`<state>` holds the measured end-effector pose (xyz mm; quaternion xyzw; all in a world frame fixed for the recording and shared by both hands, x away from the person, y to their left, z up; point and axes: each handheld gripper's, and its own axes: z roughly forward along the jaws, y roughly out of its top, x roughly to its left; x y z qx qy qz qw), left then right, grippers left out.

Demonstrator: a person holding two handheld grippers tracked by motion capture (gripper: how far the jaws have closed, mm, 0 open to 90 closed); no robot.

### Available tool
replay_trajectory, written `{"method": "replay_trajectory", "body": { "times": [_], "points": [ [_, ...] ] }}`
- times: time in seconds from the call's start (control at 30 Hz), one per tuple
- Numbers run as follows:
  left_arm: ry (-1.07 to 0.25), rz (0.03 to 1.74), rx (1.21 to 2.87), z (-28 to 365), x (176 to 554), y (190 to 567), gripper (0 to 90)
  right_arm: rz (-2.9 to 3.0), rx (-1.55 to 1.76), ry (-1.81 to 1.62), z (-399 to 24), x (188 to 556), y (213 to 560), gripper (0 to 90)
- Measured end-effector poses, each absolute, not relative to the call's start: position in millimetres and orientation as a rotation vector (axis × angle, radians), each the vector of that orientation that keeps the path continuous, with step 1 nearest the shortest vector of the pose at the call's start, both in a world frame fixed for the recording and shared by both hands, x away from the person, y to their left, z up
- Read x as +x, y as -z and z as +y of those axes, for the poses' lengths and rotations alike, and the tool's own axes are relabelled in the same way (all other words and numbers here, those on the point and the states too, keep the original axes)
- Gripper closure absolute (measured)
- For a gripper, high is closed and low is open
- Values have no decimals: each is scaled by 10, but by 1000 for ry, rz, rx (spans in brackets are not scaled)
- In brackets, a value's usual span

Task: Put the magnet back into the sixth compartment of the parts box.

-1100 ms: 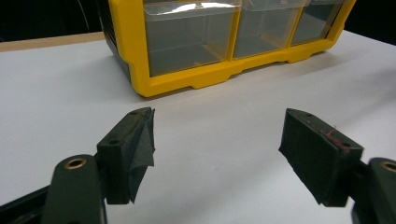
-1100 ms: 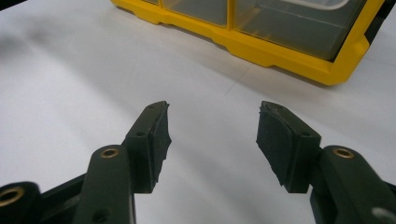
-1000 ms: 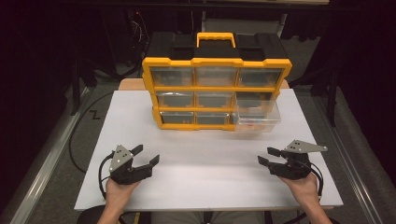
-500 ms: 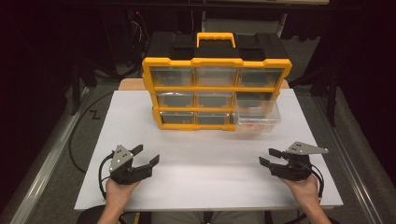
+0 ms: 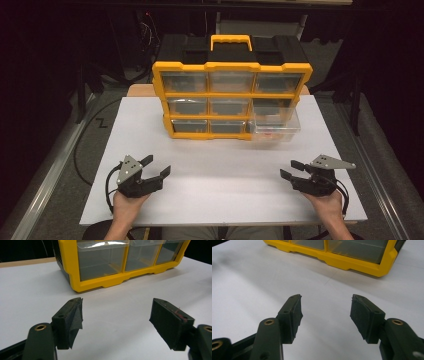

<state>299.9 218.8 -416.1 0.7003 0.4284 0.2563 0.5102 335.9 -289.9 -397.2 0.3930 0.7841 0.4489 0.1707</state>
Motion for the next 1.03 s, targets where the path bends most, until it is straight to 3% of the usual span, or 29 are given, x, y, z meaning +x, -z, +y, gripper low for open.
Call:
{"method": "replay_trajectory", "body": {
  "times": [1.03],
  "points": [
    [-620, 1034, 1681, 2191, 2982, 4160, 265, 2168, 1114, -1314, -3001, 3281, 4087, 421]
  ]
}}
